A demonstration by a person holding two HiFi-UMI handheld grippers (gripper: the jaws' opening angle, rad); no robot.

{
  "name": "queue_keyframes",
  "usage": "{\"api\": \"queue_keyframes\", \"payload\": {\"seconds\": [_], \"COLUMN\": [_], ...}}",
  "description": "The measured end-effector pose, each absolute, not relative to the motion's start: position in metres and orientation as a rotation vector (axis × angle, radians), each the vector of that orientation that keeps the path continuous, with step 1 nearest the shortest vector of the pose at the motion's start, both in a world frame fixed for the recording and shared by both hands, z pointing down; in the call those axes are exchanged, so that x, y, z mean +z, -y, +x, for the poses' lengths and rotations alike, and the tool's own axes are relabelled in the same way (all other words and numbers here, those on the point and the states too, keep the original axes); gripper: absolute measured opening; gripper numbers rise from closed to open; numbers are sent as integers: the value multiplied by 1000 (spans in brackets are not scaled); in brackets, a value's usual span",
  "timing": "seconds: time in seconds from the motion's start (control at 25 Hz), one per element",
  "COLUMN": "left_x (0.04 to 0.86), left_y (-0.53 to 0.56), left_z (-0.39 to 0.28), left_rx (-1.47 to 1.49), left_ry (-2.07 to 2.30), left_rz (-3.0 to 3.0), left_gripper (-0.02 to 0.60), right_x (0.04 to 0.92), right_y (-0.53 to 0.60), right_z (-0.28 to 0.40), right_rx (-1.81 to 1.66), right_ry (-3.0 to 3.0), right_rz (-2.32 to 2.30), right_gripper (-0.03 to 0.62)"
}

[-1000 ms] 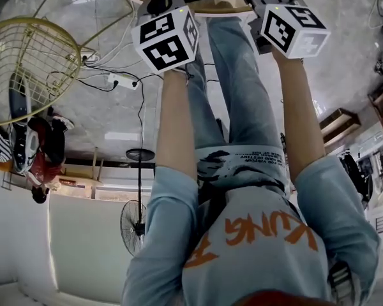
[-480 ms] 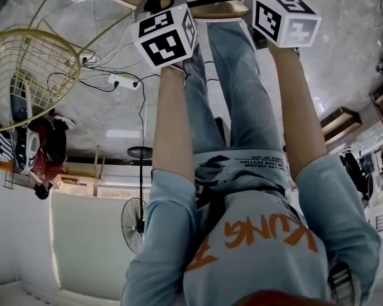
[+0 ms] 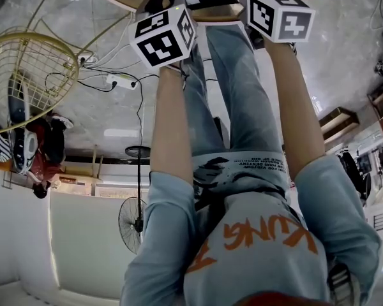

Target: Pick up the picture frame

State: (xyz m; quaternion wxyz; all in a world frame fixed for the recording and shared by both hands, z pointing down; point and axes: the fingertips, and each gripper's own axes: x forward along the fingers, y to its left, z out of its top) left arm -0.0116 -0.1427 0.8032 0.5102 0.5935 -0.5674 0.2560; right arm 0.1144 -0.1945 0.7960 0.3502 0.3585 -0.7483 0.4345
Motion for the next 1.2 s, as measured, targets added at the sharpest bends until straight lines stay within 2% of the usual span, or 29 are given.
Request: {"api": "queue_keyframes", "payload": {"seconds": [0.04,0.28,0.52,0.68,1.2], "left_x": [803,804,801,796,730], "left_y": [143,143,140,138,113], "left_z": [-12,-11,-11,-9,-43], "left_rx": [622,619,607,600,580], "left_ry": [1363,1321,1310,1306,1311], "left_rz": [1427,1409,1442,1451,1563], "left_gripper": [134,126,87,83,81], "right_x": [796,799,797,793,724], "right_y": [196,198,197,195,159], "right_z": [115,118,120,121,92], "right_rx": [1121,1166,1233,1162,1114], "right_ry": [1928,1893,1900,1893,1968], "right_rz": [941,977,1009,1004,1108], "right_gripper": [83,80,74,69,69]}}
